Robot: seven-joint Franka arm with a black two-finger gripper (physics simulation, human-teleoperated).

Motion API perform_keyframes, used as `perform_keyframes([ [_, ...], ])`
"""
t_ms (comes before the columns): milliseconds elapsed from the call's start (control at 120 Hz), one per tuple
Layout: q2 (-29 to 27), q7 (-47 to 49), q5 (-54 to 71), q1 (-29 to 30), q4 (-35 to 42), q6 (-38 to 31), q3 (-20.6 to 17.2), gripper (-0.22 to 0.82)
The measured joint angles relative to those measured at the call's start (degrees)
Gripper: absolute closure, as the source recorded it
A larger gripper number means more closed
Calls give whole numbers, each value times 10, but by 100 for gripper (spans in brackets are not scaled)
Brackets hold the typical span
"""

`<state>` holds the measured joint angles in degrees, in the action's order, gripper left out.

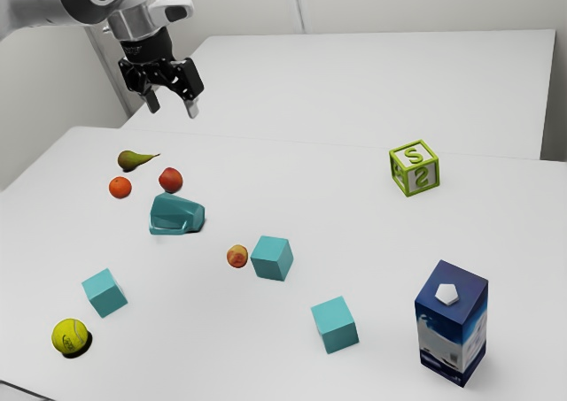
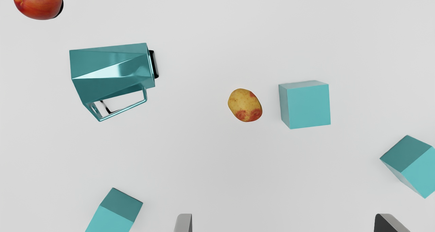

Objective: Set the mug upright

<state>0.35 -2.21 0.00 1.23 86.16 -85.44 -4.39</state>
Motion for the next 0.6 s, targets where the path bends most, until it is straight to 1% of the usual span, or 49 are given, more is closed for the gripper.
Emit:
perform_keyframes([
  [167, 2, 0, 0, 1, 0, 0, 0, 2],
  [342, 27, -1, 1, 5, -22, 1, 2, 2],
  [417, 36, -2, 1, 23, -25, 1, 2, 2],
  [600, 63, -11, -4, 95, -40, 2, 2, 2],
])
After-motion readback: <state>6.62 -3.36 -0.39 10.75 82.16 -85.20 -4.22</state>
